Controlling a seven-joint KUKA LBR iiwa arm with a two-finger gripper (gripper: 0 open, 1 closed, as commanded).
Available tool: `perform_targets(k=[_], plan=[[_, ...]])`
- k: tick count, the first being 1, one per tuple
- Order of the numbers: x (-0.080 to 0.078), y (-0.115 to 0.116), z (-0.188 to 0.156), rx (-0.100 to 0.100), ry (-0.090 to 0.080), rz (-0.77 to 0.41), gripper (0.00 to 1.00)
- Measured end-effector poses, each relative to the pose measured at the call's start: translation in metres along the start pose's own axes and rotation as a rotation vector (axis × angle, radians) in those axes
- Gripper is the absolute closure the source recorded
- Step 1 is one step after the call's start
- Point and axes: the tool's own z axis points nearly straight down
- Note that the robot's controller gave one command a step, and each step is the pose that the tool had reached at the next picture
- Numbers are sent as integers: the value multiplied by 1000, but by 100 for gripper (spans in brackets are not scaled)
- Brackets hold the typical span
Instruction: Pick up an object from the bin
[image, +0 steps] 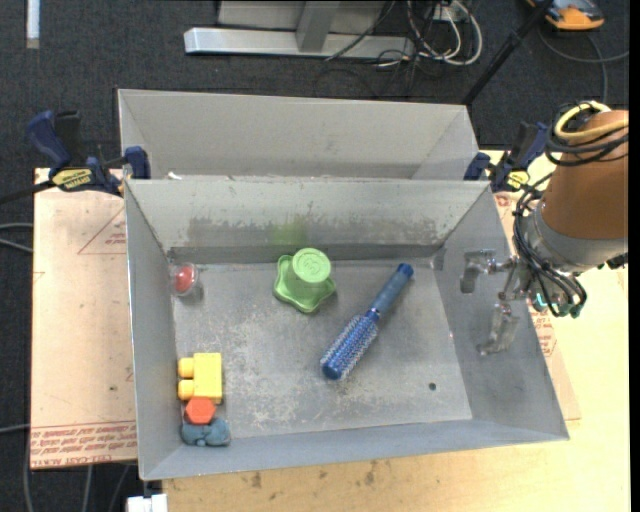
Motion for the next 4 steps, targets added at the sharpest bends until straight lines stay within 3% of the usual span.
perform_targets(k=[1, 2, 3, 4], plan=[[-33, 90, 66, -3, -4, -208, 0], [-59, 130, 134, -1, -5, -488, 0], [-60, 129, 132, 2, -7, -488, 100], [-54, 150, -14, 3, -15, -463, 100]])
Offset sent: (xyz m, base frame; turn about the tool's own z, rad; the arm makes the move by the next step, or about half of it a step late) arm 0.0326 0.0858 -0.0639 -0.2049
